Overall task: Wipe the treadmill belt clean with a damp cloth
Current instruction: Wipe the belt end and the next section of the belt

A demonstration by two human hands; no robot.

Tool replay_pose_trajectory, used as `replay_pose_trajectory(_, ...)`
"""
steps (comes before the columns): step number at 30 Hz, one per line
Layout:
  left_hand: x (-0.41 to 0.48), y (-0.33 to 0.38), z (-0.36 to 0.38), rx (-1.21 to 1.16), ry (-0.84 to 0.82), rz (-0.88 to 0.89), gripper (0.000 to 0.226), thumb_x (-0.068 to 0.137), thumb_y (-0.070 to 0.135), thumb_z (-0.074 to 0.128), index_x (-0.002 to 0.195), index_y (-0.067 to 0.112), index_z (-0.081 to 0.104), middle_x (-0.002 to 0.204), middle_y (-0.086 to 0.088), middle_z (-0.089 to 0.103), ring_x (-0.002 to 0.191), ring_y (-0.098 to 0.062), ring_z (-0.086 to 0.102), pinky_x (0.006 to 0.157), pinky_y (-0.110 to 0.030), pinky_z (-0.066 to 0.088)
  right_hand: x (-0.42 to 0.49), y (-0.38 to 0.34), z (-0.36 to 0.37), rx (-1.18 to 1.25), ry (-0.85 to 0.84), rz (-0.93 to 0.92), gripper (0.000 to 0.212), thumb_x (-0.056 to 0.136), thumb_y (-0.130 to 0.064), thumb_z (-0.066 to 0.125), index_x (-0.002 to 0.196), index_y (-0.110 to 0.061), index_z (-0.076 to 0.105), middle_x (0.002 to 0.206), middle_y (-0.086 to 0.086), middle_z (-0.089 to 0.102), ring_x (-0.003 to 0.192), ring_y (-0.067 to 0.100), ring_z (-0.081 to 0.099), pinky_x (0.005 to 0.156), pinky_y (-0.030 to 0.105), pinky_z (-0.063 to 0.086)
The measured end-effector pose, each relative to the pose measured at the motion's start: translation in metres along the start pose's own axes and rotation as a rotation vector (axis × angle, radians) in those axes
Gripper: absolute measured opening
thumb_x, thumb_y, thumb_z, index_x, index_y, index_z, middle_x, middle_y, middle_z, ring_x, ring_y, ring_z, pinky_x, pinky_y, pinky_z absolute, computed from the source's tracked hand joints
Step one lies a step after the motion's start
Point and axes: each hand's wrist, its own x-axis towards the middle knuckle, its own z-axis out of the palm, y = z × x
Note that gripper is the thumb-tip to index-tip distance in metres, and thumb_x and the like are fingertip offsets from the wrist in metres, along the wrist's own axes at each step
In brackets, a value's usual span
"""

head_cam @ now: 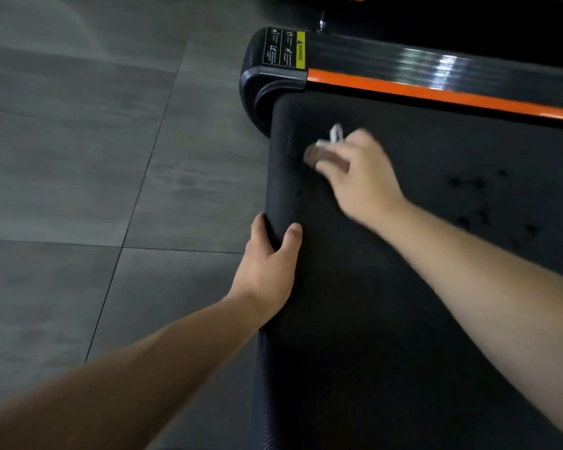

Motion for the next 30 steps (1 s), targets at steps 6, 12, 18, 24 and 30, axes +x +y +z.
replay_pose_trajectory(6,-0.036,-0.019,0.001,-0.008,-0.014,-0.034,0.069,0.102,0.061,0.041,0.162,0.046,0.010,0.162,0.015,0.033,0.147,-0.013,0.036,0.110,-0.025,0.027,-0.025,0.002,-0.017,0.022,-0.072,-0.145,0.028,0.092,-0.029,0.070,0.120,-0.023,0.073,0.098,0.000,0.051,0.097,0.027,0.057,0.085,0.037,0.046)
replay_pose_trajectory(12,-0.059,-0.040,-0.001,-0.111,-0.038,-0.032,0.066,0.104,0.055,0.045,0.161,0.050,0.014,0.162,0.019,0.032,0.147,-0.007,0.033,0.123,-0.031,0.024,-0.080,-0.038,-0.010,0.115,-0.105,-0.219,0.030,0.091,-0.032,0.069,0.121,-0.027,0.072,0.097,-0.001,0.052,0.093,0.025,0.057,0.084,0.038,0.049)
replay_pose_trajectory(18,-0.071,-0.051,0.002,-0.199,-0.014,-0.017,0.091,0.074,0.075,0.052,0.158,0.050,0.026,0.153,0.023,0.045,0.141,-0.004,0.043,0.123,-0.037,0.032,-0.021,-0.014,-0.013,-0.020,-0.026,-0.139,0.030,0.093,-0.038,0.062,0.119,-0.028,0.073,0.100,0.003,0.053,0.099,0.030,0.057,0.085,0.033,0.044)
replay_pose_trajectory(24,-0.079,-0.056,-0.001,-0.227,-0.060,-0.037,0.060,0.104,0.048,0.051,0.159,0.041,0.029,0.145,0.016,0.054,0.132,-0.008,0.051,0.118,-0.037,0.039,-0.098,-0.047,-0.014,0.155,-0.202,-0.328,0.029,0.090,-0.029,0.071,0.119,-0.025,0.073,0.096,-0.003,0.051,0.092,0.016,0.050,0.083,0.025,0.042)
replay_pose_trajectory(30,-0.081,-0.058,0.001,-0.247,-0.030,-0.016,0.046,0.099,0.051,0.054,0.144,0.049,0.044,0.123,0.025,0.065,0.117,0.000,0.061,0.112,-0.034,0.046,-0.005,-0.038,0.002,0.001,-0.028,-0.098,0.028,0.094,-0.033,0.065,0.120,-0.024,0.073,0.109,0.007,0.054,0.104,0.032,0.056,0.091,0.042,0.048)
